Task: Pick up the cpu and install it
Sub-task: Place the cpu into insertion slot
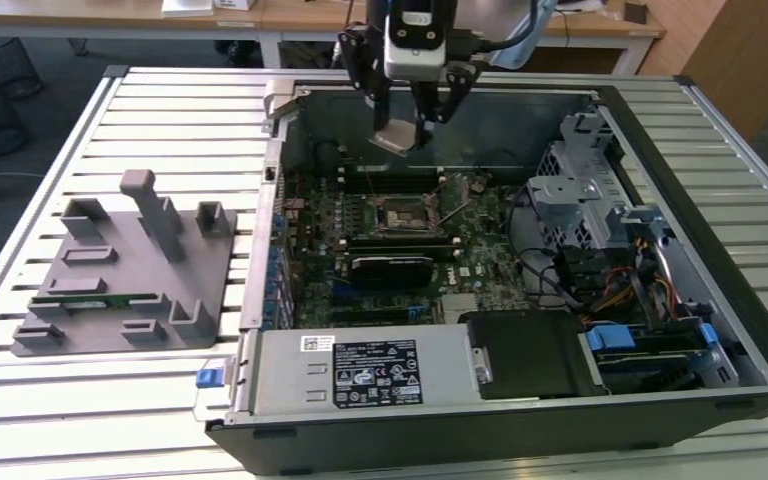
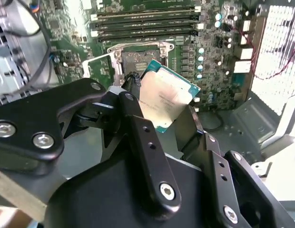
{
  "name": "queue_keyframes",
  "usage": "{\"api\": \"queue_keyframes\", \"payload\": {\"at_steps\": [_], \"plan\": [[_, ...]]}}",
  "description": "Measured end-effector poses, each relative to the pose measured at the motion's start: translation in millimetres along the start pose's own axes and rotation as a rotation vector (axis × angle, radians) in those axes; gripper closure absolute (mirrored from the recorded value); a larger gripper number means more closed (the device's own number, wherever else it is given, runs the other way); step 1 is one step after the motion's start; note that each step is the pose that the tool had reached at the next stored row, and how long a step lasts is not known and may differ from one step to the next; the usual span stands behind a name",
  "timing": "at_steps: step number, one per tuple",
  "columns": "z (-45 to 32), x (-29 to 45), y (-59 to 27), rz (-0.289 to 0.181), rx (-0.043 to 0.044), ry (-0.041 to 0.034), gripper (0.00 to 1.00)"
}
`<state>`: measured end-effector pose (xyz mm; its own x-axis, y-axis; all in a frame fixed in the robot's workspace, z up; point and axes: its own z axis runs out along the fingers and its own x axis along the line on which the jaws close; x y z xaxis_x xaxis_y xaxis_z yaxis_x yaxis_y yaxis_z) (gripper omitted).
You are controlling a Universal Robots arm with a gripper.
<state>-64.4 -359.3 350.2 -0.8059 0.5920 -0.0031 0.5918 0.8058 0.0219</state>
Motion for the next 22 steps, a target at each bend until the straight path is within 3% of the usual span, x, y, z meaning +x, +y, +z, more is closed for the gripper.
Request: {"api": "queue_keyframes", "payload": {"at_steps": [22], "plan": [[8.8,0.1,-0.1,0.355,0.004,-0.0099,0.47]]}}
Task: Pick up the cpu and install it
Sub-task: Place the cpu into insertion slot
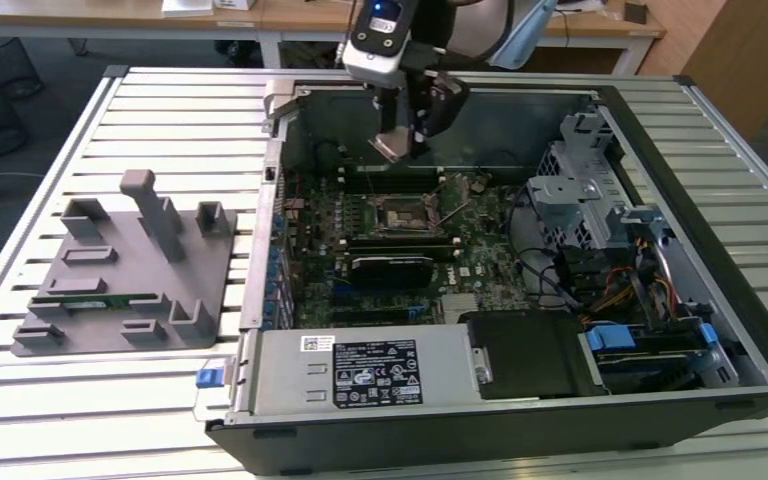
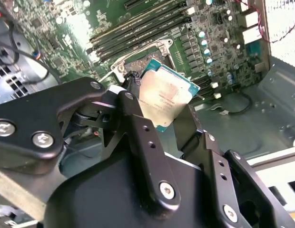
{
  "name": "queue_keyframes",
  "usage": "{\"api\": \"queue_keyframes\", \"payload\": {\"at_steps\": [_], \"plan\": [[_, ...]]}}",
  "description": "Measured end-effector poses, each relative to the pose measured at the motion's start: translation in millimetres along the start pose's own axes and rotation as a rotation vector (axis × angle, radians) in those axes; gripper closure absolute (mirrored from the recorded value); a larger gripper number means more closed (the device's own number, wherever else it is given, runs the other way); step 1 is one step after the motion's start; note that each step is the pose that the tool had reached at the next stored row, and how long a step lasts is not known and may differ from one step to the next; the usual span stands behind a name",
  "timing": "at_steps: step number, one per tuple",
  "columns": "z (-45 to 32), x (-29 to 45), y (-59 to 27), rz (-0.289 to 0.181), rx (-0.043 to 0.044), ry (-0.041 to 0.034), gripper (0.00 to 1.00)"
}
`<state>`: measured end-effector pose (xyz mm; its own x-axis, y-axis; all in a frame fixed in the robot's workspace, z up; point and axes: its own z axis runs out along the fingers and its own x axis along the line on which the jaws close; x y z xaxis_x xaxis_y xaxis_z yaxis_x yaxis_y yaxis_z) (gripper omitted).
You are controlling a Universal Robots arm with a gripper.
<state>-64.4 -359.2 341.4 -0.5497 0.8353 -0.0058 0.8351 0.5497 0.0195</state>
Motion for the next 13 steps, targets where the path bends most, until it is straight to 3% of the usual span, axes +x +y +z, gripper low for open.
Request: {"api": "queue_keyframes", "payload": {"at_steps": [13], "plan": [[4.1,0.2,0.1,0.196,0.0017,-0.0048,0.47]]}}
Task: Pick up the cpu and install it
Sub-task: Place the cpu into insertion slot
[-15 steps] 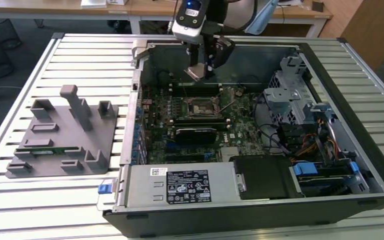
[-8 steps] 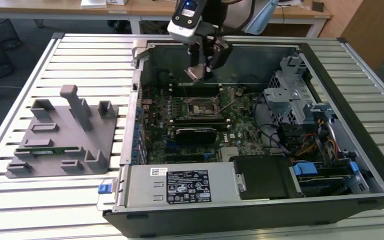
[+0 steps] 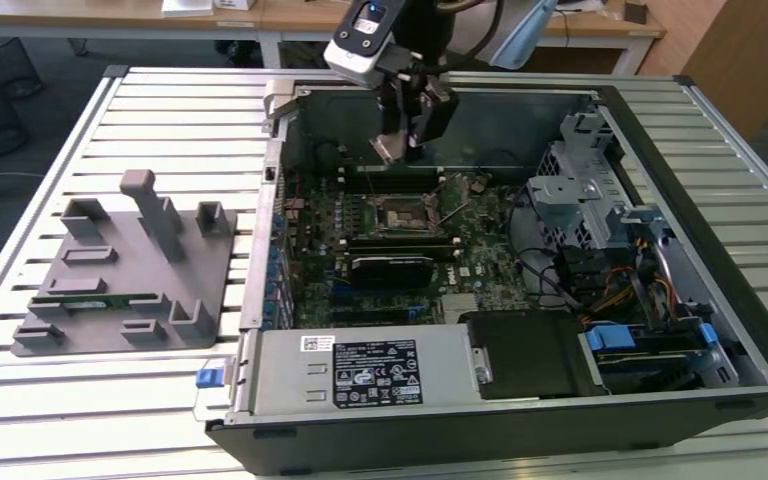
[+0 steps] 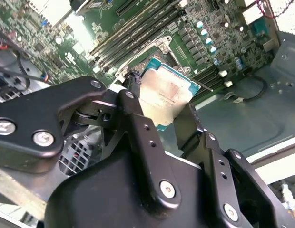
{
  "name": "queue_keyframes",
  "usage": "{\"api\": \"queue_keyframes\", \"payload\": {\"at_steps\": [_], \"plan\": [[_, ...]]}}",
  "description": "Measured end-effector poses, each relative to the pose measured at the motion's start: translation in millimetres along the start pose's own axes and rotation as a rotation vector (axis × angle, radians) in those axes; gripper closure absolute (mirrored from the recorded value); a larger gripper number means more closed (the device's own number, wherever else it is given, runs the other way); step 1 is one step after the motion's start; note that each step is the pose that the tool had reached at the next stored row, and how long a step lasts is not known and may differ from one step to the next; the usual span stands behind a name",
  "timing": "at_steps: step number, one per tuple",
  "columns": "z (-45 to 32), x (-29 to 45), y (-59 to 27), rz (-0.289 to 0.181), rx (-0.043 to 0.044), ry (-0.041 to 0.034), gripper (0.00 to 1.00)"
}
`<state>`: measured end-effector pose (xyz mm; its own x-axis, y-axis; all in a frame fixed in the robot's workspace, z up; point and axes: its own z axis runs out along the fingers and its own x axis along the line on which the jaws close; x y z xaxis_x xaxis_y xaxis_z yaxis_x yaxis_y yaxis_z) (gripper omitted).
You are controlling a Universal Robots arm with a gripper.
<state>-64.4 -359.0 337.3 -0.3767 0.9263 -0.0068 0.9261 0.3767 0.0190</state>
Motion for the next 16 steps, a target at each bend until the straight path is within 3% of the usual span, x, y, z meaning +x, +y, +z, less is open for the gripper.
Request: {"api": "queue_keyframes", "payload": {"at_steps": [16], "plan": [[4.7,1.8,0.7,0.185,0.0024,-0.0091,0.47]]}}
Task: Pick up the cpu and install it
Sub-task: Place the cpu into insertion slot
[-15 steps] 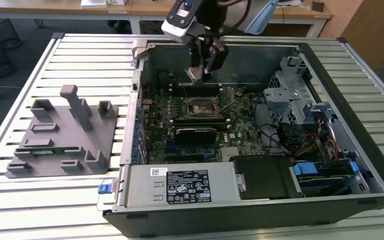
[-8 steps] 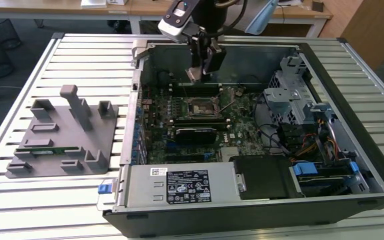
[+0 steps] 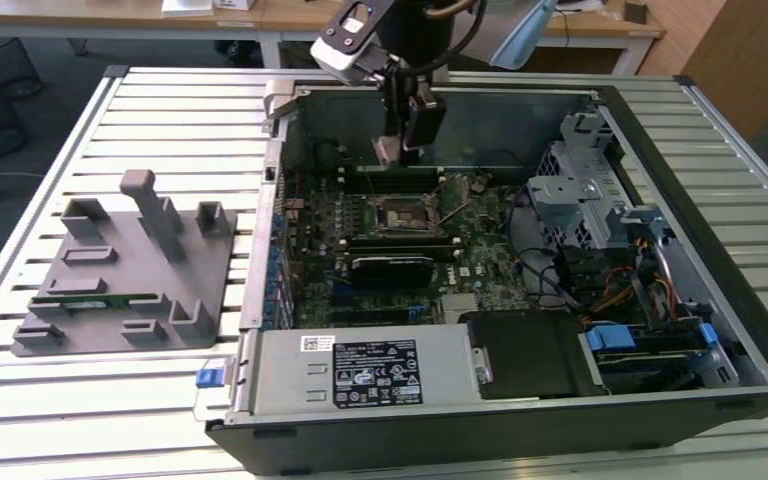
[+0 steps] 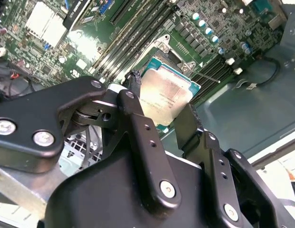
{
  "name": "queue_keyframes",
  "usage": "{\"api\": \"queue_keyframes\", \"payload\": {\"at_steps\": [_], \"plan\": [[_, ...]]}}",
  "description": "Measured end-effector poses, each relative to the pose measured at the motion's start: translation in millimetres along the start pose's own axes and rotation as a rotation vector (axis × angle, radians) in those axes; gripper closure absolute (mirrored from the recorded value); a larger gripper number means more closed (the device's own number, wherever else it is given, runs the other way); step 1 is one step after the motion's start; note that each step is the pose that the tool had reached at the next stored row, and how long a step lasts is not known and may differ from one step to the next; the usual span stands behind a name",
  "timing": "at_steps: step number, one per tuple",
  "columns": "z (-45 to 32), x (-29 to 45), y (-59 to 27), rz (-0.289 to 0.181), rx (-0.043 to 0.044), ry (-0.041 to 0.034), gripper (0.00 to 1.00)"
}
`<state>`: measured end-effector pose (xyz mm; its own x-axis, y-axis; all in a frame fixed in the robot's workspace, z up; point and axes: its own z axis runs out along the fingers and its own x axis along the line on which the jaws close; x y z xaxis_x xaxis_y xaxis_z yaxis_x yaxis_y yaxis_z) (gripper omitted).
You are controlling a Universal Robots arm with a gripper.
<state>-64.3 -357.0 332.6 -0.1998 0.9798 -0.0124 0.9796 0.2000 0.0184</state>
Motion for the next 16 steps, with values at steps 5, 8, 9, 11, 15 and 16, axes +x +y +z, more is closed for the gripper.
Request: {"api": "queue_keyframes", "payload": {"at_steps": [5,8,9,11,15,16], "plan": [[1.4,3.7,1.0,0.024,0.0003,-0.0004,0.47],[4.1,4.0,2.1,0.041,0.0003,-0.0006,0.47],[5.2,3.9,2.5,0.049,0.0006,-0.0009,0.47],[7.8,3.8,3.4,0.066,0.0008,-0.0012,0.47],[11.3,4.6,4.6,0.081,0.0008,-0.0016,0.47],[12.0,4.7,4.6,0.083,0.0005,-0.0016,0.47]]}}
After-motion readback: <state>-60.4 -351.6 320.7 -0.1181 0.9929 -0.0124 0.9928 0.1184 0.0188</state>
